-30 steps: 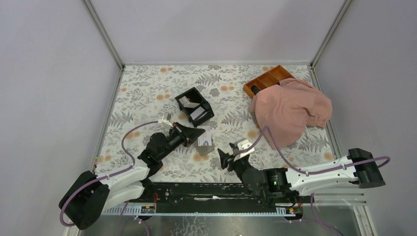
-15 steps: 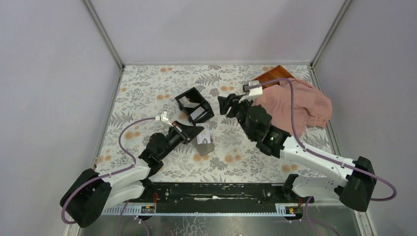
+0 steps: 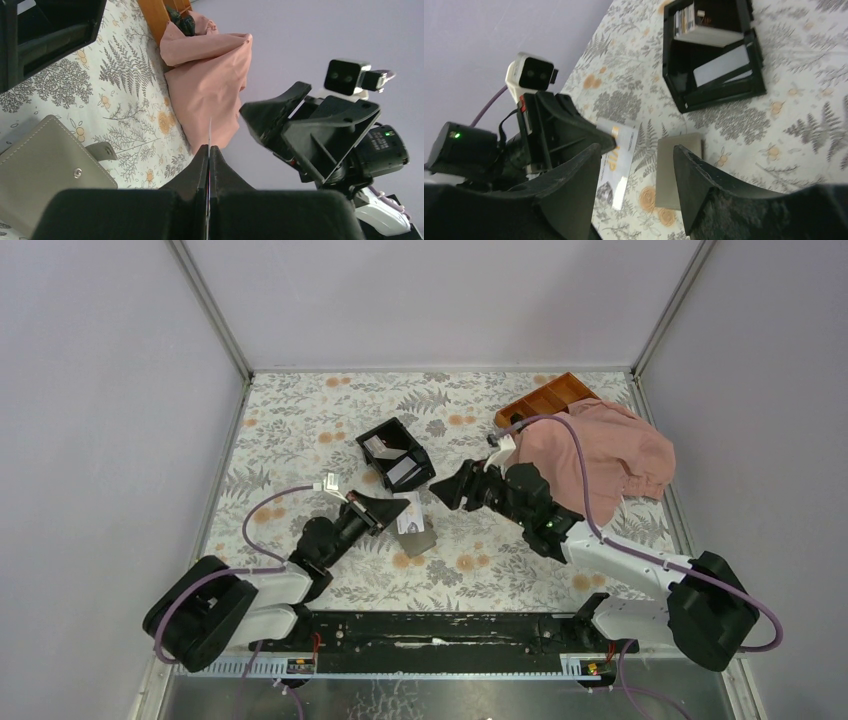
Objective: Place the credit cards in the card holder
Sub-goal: Pick up the credit card from the storage box.
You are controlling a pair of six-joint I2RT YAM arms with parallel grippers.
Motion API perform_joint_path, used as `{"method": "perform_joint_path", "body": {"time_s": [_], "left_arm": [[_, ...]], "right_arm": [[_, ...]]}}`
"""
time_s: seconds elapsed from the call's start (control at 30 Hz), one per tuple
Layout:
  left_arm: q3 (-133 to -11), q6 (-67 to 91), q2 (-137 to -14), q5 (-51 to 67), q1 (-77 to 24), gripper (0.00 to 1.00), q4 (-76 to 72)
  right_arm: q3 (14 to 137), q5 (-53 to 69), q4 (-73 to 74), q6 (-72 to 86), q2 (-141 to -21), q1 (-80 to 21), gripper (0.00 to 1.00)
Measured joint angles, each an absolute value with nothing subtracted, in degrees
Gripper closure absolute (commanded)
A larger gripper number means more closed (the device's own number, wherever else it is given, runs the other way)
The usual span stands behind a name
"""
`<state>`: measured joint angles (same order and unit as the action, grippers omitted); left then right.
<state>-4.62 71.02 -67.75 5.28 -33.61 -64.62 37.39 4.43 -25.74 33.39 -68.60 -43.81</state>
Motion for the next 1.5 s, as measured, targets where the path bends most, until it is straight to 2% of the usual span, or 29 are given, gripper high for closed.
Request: {"method": "perform_joint_path", "body": {"time_s": [0.37,0.83,1.1,1.2,1.5], "left_arm": [[-3.8,74.6,-74.8,8.5,-31.8,1.00,-76.0],[-3.9,77.8,-84.9,10.2,-31.8,1.00,-84.8],[-4.3,78.2,-85.8,10.3,-31.8,1.00,-86.6],[-4.5,78.3,-85.8,10.4,-31.8,1.00,-86.7],[-5.0,78.6,-87.4,10.9,-31.8,1.00,-87.0]], "right_arm": [[27.5,13.8,-39.9,44.0,-72.5,-43.0,0.41],[24.9,19.2,-54.7,51.6,-79.6,-42.9,0.46],[23.9,20.5,-59.5,54.0,-83.2,-42.9,0.48],[23.8,20.7,-61.3,54.8,-84.4,-42.9,0.52],[23.8,23.8,-67.5,58.6,-89.8,-42.9,0.75]]}}
